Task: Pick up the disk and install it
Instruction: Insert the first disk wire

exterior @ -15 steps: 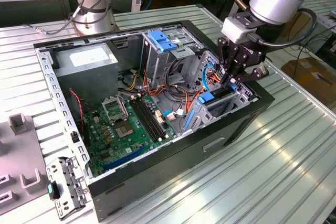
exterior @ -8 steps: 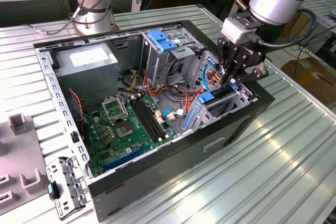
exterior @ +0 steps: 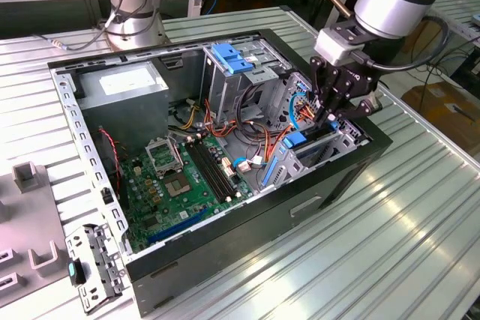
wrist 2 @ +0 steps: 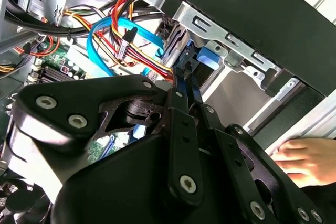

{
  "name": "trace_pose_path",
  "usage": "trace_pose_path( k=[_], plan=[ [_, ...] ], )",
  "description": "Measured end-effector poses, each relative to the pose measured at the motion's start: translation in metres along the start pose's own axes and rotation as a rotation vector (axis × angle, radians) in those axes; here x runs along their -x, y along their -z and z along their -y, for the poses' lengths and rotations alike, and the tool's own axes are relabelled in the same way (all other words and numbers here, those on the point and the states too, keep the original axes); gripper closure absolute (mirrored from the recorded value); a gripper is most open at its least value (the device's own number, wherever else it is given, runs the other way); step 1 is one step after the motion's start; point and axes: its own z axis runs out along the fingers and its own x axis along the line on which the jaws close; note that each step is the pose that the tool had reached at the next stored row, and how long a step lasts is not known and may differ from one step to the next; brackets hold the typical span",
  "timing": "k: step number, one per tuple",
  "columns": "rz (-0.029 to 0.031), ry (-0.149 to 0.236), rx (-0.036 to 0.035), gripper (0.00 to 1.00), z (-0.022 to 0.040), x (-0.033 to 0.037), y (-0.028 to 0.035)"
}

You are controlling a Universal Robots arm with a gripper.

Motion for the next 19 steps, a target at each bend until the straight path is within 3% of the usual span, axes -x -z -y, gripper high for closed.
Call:
trace_pose_path(
  k=[5, 11, 12, 13, 14, 15, 18, 19],
  plan=[
    [-0.0002, 0.0, 0.0, 0.83, 0.0, 0.0, -0.0039],
    [0.0004, 0.0, -0.0001, 0.82, -0.0003, 0.0, -0.0041],
    [0.0002, 0.0, -0.0001, 0.82, -0.0003, 0.0, -0.0027],
    [-0.0012, 0.0, -0.0001, 0.76, -0.0002, 0.0003, 0.0004],
    [-0.0038, 0.0, -0.0001, 0.76, -0.0002, 0.0007, 0.0072],
    [-0.0047, 0.0, -0.0001, 0.76, -0.0002, 0.001, 0.0094],
    [-0.0048, 0.0, -0.0001, 0.77, -0.0002, 0.0011, 0.0094],
    [-0.005, 0.0, -0.0001, 0.84, -0.0002, 0.0012, 0.0095]
  ],
)
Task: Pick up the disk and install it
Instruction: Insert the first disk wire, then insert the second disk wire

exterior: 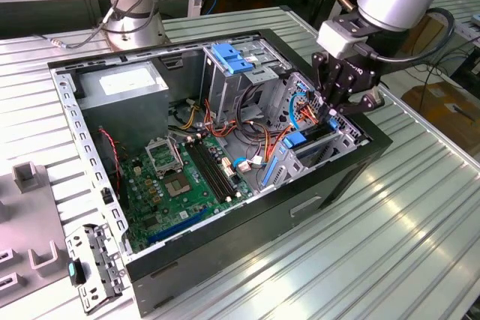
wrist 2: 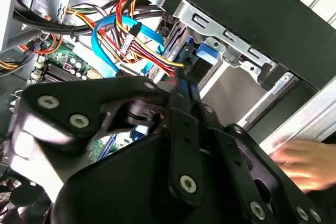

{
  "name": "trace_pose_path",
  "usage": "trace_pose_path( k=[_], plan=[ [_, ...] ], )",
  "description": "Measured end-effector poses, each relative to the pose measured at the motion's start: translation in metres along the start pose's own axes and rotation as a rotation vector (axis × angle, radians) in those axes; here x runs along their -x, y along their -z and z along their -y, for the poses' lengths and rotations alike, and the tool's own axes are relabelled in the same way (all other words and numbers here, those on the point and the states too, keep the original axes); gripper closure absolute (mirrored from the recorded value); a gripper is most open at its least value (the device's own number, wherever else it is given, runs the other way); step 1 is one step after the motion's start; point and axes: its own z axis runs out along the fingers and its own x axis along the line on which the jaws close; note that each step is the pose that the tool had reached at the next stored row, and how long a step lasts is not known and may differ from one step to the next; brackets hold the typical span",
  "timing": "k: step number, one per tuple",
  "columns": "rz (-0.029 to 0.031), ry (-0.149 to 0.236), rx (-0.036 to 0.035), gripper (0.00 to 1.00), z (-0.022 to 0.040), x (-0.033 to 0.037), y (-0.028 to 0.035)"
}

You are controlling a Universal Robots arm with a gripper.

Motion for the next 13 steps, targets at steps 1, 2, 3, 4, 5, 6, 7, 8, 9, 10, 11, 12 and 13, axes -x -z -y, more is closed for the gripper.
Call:
trace_pose_path(
  k=[1, 2, 3, 4, 5, 6, 7, 8, 9, 10, 11, 12, 13],
  plan=[
    [0.0, 0.0, 0.0, 0.89, 0.0, 0.0001, 0.0],
    [0.0, 0.0, 0.0, 0.89, 0.0, 0.0001, 0.0],
    [0.0001, 0.0, 0.0, 0.89, 0.0, 0.0001, 0.0],
    [0.0, 0.0, 0.0, 0.89, 0.0, 0.0002, 0.0],
    [0.0, 0.0, 0.0, 0.89, 0.0, 0.0002, 0.0],
    [0.0, 0.0, 0.0, 0.89, 0.0, 0.0003, 0.0],
    [0.0, 0.0, 0.0, 0.89, 0.0, 0.0005, 0.0],
    [0.0, 0.0, 0.0, 0.89, 0.0, 0.0005, 0.0],
    [0.0, 0.0, 0.0, 0.89, 0.0, 0.0006, 0.0],
    [0.0, 0.0, 0.0, 0.89, 0.0, 0.0007, 0.0],
    [0.0, 0.0, 0.0, 0.89, 0.0, 0.0008, 0.0],
    [0.0, 0.0, 0.0, 0.89, 0.0, 0.0009, 0.0],
    [0.0, 0.0, 0.0, 0.89, 0.0, 0.0009, 0.0]
  ],
)
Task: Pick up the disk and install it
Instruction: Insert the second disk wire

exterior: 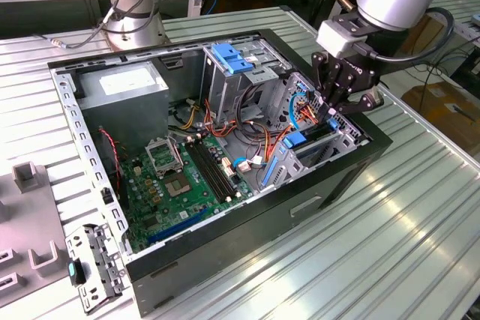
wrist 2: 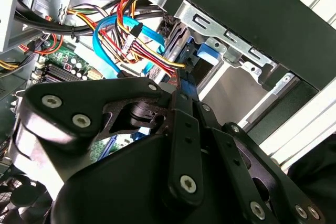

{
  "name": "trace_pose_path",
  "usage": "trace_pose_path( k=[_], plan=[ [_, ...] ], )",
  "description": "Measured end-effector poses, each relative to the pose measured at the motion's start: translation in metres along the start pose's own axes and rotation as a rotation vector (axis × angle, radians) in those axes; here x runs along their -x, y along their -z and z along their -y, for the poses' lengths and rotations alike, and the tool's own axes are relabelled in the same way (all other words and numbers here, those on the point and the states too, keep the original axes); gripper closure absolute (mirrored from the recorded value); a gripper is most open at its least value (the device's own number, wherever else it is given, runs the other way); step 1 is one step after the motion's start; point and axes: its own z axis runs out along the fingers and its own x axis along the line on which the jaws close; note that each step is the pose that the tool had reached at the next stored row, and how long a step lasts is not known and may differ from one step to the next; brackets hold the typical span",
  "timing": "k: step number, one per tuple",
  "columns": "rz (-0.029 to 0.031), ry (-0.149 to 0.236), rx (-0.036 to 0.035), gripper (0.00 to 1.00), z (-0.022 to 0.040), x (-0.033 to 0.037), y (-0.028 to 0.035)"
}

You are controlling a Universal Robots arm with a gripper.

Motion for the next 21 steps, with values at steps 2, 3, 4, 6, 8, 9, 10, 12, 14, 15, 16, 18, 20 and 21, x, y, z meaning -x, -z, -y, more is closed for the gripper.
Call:
trace_pose_path(
  k=[2, 3, 4, 6, 8, 9, 10, 12, 14, 15, 16, 18, 20, 21],
  plan=[
    [0.0, 0.0, 0.0, 0.89, 0.0, 0.0001, 0.0],
    [0.0, 0.0, 0.0, 0.89, 0.0, 0.0002, 0.0],
    [0.0, 0.0, 0.0, 0.89, 0.0, 0.0002, 0.0],
    [0.0, 0.0, -0.0001, 0.89, -0.0011, 0.0003, 0.0],
    [0.0, 0.0, 0.0, 0.89, -0.0043, 0.0003, 0.0],
    [0.0001, 0.0, 0.0, 0.89, -0.0054, 0.0003, 0.0],
    [0.0, 0.0, 0.0, 0.89, -0.0062, 0.0002, 0.0],
    [0.0002, 0.0, 0.0, 0.89, -0.0062, 0.0003, 0.0],
    [-0.0002, 0.0, 0.0, 0.89, -0.0063, 0.0003, 0.0016],
    [0.0003, 0.0, 0.0, 0.89, -0.0063, 0.0003, 0.0043],
    [0.0005, 0.0, 0.0, 0.89, -0.0063, 0.0003, 0.0076],
    [0.0003, 0.0, 0.0, 0.89, -0.0063, 0.0004, 0.0175],
    [0.0004, 0.0, 0.0, 0.89, -0.0063, 0.0005, 0.0231],
    [0.0006, 0.0, 0.0, 0.89, -0.0063, 0.0007, 0.0253]
  ],
)
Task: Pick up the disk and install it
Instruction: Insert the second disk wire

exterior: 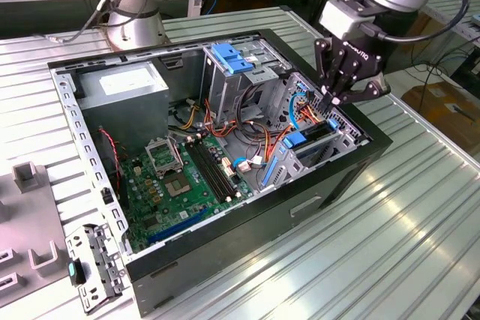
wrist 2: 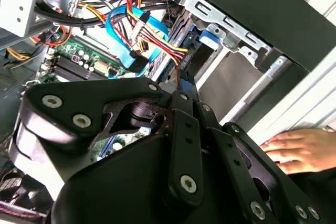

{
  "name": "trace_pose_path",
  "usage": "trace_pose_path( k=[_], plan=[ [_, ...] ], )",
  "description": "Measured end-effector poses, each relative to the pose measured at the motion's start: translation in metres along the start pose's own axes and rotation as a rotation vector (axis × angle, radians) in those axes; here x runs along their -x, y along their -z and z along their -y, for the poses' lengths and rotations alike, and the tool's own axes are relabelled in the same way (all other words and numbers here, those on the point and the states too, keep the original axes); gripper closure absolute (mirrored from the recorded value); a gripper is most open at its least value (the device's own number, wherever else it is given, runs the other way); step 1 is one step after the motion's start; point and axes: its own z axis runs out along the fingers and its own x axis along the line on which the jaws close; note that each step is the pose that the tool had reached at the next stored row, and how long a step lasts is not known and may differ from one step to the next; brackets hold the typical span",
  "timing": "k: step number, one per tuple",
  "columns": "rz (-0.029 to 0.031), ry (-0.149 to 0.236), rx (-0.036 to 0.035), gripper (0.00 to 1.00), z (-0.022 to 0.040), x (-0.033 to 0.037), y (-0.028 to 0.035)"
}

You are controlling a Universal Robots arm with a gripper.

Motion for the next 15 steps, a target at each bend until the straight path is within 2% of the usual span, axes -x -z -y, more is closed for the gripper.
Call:
trace_pose_path(
  k=[3, 6, 8, 13, 15],
  plan=[
    [-0.0001, 0.0, 0.0001, 0.89, 0.0001, 0.0029, 0.0039],
    [-0.0008, 0.0, 0.0011, 0.89, 0.0001, 0.0104, 0.005],
    [-0.0013, 0.0, 0.0046, 0.89, 0.0001, 0.0191, 0.0053],
    [-0.0018, 0.0, 0.0167, 0.89, 0.0003, 0.0339, 0.0053],
    [-0.0048, 0.001, 0.0221, 0.89, 0.0003, 0.0413, 0.0059]
  ],
)
